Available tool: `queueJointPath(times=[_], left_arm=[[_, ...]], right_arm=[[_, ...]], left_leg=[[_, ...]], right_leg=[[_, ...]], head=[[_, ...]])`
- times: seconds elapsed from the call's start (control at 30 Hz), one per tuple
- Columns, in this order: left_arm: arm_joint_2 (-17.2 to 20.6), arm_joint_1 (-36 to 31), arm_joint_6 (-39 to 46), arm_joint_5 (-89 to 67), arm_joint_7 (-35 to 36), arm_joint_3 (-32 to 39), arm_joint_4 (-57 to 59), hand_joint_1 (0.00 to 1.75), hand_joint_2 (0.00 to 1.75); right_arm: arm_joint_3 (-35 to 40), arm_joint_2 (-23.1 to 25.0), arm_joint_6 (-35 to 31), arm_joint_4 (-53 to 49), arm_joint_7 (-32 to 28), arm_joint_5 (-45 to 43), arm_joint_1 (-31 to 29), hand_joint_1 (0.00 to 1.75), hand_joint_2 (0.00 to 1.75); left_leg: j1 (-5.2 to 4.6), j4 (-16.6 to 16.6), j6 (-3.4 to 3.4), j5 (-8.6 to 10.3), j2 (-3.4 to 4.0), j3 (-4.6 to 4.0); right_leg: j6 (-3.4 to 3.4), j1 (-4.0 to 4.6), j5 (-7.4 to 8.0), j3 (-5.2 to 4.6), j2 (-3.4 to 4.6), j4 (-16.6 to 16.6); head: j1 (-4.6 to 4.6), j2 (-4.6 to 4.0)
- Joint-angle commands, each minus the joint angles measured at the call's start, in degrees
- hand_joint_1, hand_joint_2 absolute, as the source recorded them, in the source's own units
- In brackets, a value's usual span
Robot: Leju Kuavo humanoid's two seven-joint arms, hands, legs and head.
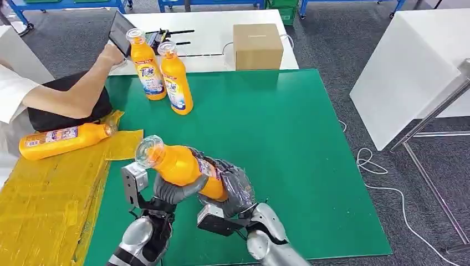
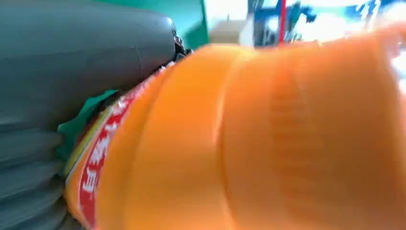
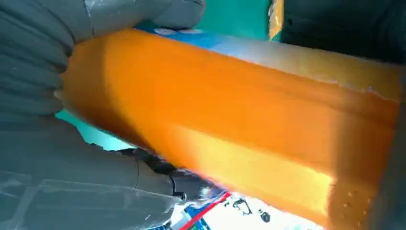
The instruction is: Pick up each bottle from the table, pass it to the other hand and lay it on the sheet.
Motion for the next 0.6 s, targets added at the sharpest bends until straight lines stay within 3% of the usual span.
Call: queueJointPath(times=[0.03, 0.3, 0.4, 0.5, 0.53, 0.57, 0.6], left_arm=[[0.5, -5.0, 5.5, -3.2, -1.5, 5.7, 0.0, 1.75, 1.75], [1.0, -5.1, 8.0, -6.5, -2.2, 5.2, 0.2, 1.75, 1.75], [4.7, -6.0, 23.1, -35.3, 1.2, 3.4, 2.4, 1.75, 1.75], [6.6, -6.1, 28.7, -68.9, 12.7, 6.1, 5.9, 1.75, 1.75], [7.2, -6.7, 29.1, -80.1, 18.2, 6.7, 7.9, 1.75, 1.75], [10.0, -8.0, 27.4, -99.4, 32.2, 6.9, 11.2, 1.75, 1.75], [21.4, -14.5, 21.5, -99.4, 53.8, -10.2, 14.4, 1.75, 1.75]], right_arm=[[-1.5, -3.0, 0.1, -3.2, -0.8, -1.1, 4.4, 0.0, 1.75], [-2.0, -3.1, 0.9, -4.2, -0.9, -2.3, 5.0, 0.0, 1.75], [-5.3, -5.8, 5.4, -12.1, -2.5, -7.4, 8.5, 0.0, 1.75], [-9.4, -8.7, 9.8, -20.8, -2.9, -8.6, 9.7, 0.0, 1.75], [-10.6, -9.2, 11.3, -23.0, -3.1, -9.7, 9.6, 0.0, 0.0], [-12.5, -9.7, 13.4, -26.2, -3.6, -11.8, 9.6, 0.0, 0.0], [-14.1, -9.7, 15.6, -28.3, -3.9, -13.8, 9.9, 0.0, 0.0]], left_leg=[[0.03, 0.0, -0.03, 0.02, -0.2, 0.02], [0.05, 0.0, -0.02, 0.0, -0.07, 0.01], [0.06, 0.0, -0.03, 0.01, -0.25, 0.04], [0.0, -0.1, -0.02, 0.03, -0.24, 0.06], [0.0, -0.1, -0.02, 0.03, -0.18, 0.04], [-0.06, -0.1, -0.02, 0.04, -0.08, 0.04], [0.02, -0.1, -0.06, 0.03, -0.14, 0.16]], right_leg=[[0.03, 0.03, -0.02, 0.09, -0.21, 0.0], [0.05, 0.02, 0.0, 0.09, -0.13, 0.0], [0.05, 0.03, -0.04, 0.15, -0.31, -0.1], [0.04, -0.03, -0.04, 0.15, -0.29, -0.1], [0.04, -0.03, -0.03, 0.11, -0.23, 0.0], [0.04, -0.09, 0.0, 0.06, -0.14, 0.0], [0.05, -0.01, 0.01, 0.22, -0.2, -0.1]], head=[[0.02, 0.0], [0.0, 0.0], [0.0, 0.0], [0.0, 0.0], [0.0, 0.0], [0.0, 0.0], [0.0, 0.0]])
